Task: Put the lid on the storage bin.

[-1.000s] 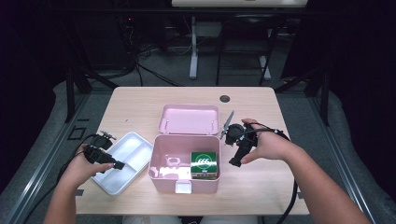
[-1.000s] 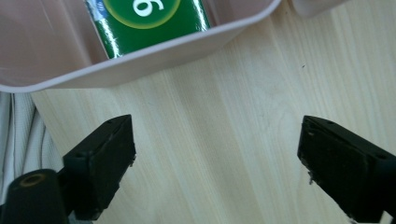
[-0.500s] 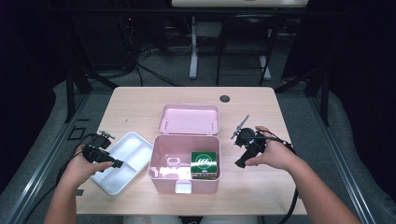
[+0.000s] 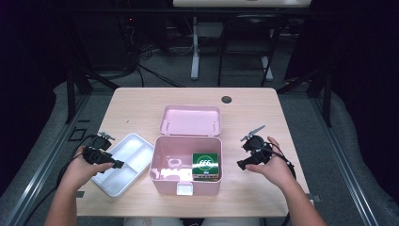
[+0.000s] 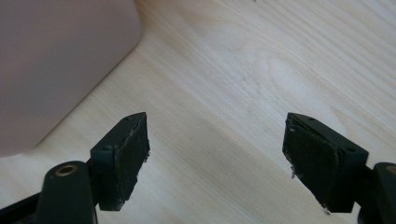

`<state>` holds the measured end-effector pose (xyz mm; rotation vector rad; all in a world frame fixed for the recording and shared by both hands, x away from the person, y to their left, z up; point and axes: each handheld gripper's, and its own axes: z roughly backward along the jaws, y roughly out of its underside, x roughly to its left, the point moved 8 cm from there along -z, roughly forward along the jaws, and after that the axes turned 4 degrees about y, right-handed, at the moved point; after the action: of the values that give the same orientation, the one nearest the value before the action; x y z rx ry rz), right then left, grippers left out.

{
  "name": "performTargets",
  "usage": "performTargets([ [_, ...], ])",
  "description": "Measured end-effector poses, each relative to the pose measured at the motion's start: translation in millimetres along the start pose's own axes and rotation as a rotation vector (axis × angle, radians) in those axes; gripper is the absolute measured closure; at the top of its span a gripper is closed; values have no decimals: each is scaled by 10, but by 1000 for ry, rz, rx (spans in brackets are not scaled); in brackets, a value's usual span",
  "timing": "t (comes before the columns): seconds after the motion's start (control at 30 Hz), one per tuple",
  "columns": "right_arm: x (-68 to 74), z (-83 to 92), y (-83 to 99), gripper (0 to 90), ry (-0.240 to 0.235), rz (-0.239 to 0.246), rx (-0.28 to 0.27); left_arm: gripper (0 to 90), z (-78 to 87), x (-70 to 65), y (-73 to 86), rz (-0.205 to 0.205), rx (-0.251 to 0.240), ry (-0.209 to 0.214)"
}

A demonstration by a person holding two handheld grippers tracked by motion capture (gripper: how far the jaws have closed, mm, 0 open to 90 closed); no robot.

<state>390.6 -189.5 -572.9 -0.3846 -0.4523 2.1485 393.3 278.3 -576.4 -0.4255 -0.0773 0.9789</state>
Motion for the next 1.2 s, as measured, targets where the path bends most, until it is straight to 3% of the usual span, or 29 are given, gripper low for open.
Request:
performTargets([
  [0.07, -25, -102, 70, 232, 26, -45, -27, 379, -21, -14, 0, 5, -1, 6],
  [0.2, -74, -195, 172, 243, 56, -69, -59, 413, -28, -51, -7, 44, 6, 43],
  [0.3, -102, -198, 200, 249, 66, -74, -70, 418, 3, -51, -33, 41, 9, 21],
  [0.4, -139, -159, 217, 301, 82, -104, -124, 431, 29, -34, -76, 17, 10, -3],
  [0.47, -130, -155, 216, 313, 93, -97, -158, 448, 62, 11, -121, -25, 26, -8],
  [0.5, -130, -155, 216, 313, 93, -97, -158, 478, 62, 11, -121, -25, 26, -8],
  [0.53, -136, -154, 211, 318, 110, -86, -176, 478, 81, 16, -142, -39, 21, -1],
  [0.57, -153, -138, 200, 331, 145, -76, -208, 554, 92, 18, -176, -39, 26, 26],
  [0.63, -159, -125, 195, 343, 156, -83, -223, 577, 83, 21, -193, -33, 24, 33],
  [0.7, -169, -89, 168, 382, 159, -102, -275, 638, 34, 30, -194, -30, 52, 32],
  [0.77, -170, -68, 156, 390, 161, -103, -295, 641, -96, -5, -151, -40, 129, 44],
  [0.8, -170, -68, 156, 390, 161, -103, -295, 653, -96, -5, -151, -40, 129, 44],
  [0.9, -182, -53, 139, 395, 195, -70, -322, 662, -205, 21, -111, -78, 210, -11],
  [1.07, -146, -110, 170, 414, 176, -76, -293, 698, -291, 9, -104, -102, 259, -27],
  [1.2, -181, -139, 207, 447, 174, -120, -279, 733, -357, 34, -94, -112, 295, -51],
])
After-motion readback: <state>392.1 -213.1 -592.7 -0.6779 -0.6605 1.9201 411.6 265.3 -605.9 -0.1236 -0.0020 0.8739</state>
